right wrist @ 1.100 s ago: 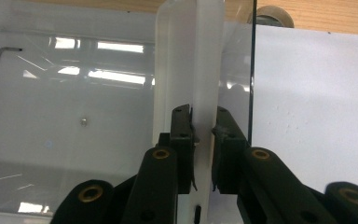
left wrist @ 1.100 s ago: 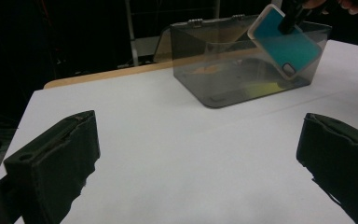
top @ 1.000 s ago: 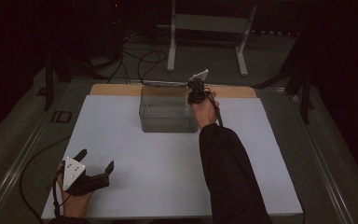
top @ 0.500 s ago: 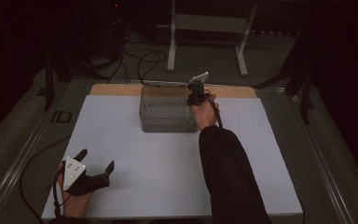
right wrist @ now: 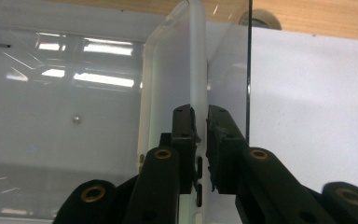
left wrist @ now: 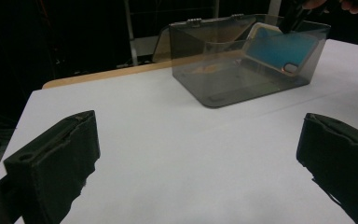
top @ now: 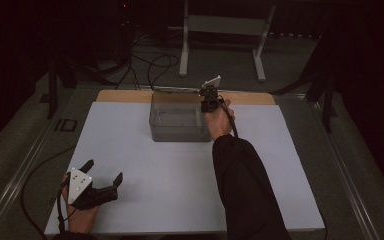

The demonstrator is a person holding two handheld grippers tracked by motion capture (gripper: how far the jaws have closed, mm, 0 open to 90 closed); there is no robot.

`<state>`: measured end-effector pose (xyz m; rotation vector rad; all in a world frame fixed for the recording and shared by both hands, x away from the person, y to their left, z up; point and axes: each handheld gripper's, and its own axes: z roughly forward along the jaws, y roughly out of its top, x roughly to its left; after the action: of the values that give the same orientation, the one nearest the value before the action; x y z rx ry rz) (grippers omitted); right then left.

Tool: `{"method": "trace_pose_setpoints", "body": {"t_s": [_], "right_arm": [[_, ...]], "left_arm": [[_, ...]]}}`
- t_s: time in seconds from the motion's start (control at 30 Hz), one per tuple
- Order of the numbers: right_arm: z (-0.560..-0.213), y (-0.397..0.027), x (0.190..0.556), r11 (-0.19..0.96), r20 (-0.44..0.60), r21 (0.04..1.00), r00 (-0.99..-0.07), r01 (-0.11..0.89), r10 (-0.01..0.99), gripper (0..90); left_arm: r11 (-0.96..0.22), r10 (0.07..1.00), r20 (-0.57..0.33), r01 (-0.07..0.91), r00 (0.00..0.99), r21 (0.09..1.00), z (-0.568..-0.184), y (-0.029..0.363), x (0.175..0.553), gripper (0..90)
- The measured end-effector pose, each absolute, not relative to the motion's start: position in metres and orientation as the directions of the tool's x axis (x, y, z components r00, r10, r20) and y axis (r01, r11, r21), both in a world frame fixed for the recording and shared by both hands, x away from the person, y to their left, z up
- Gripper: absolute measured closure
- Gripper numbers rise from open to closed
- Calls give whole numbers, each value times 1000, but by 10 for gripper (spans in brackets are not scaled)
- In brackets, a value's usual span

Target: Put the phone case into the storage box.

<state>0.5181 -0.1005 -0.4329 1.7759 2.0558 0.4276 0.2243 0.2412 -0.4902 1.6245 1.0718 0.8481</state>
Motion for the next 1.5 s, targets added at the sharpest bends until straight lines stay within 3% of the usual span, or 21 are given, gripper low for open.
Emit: {"method": "trace_pose_setpoints", "body": {"t_s": [1.5], "right_arm": [[-437, -89, 512, 226, -208, 480, -140, 848, 968, 790]], "left_arm": [[-142, 927, 38, 254, 373, 957, -491, 240, 225, 4]]}}
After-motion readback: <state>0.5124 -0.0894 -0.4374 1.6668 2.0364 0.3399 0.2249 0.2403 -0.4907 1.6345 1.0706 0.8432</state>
